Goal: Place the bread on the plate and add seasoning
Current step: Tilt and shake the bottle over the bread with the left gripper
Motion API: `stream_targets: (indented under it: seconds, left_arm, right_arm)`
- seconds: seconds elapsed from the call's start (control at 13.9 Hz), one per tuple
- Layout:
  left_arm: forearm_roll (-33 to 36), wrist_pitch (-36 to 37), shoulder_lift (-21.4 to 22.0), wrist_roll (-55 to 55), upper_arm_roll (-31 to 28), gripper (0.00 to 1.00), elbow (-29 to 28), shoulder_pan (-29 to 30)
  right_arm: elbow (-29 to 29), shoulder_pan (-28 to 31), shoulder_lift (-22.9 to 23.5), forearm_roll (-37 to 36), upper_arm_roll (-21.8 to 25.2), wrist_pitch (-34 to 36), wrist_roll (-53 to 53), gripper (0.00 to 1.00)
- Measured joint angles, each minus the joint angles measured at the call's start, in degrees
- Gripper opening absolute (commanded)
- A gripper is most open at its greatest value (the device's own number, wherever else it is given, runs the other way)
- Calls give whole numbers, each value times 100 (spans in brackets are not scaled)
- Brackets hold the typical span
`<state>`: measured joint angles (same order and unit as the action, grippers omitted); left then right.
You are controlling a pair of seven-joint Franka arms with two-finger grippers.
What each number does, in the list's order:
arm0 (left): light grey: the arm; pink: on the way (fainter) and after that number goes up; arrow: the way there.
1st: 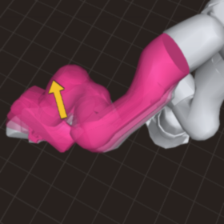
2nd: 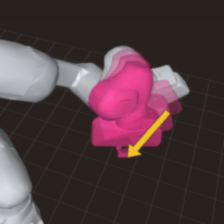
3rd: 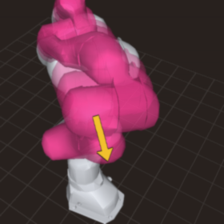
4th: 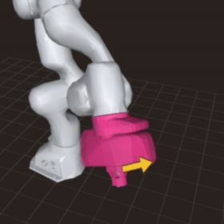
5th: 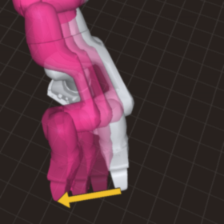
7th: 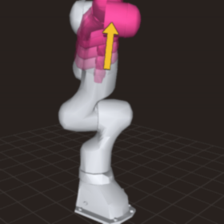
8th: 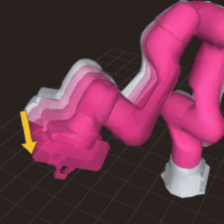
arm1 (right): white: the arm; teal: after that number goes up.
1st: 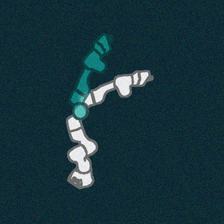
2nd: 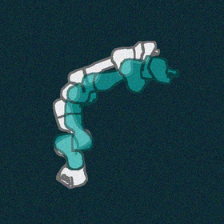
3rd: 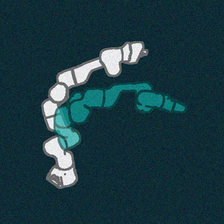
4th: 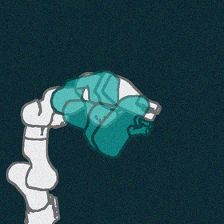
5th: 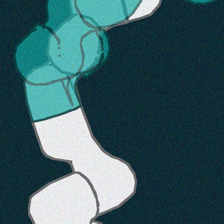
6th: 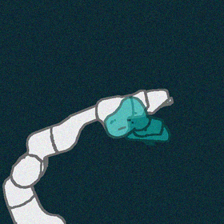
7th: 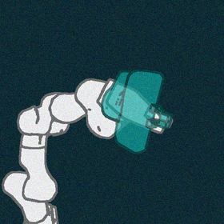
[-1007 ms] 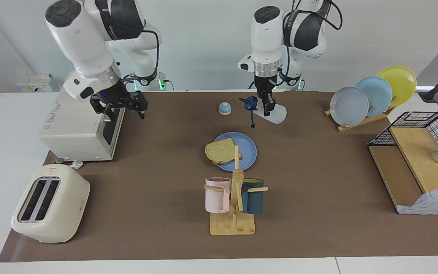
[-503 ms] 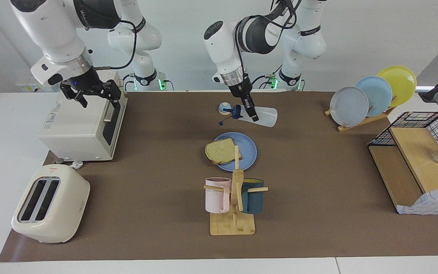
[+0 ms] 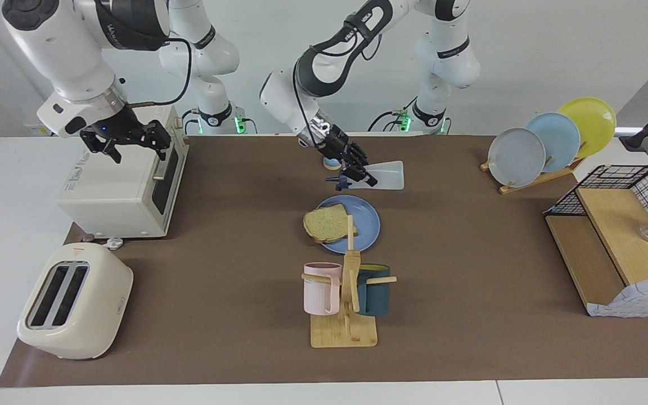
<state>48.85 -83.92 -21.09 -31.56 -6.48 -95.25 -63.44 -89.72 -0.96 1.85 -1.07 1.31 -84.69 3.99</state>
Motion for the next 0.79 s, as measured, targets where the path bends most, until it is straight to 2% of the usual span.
stream_targets:
  seconds: [0.22,0.43,0.65,0.79]
  left_arm:
    - [607,275,-151,8,-1,0,46,-81]
    - [1055,566,-312,-31,0,0,33,-128]
    - [1506,797,-1029,59,-10,0,200,-239]
    - [2004,1005,-1320,68,-33,0,311,-236]
  right_arm:
    - [-235,0,-228,0,0,-42,9,100]
    - [-279,21,-248,0,2,-136,9,100]
    - [-290,112,-235,0,2,-175,12,100]
    - [-290,125,-234,0,2,-180,17,100]
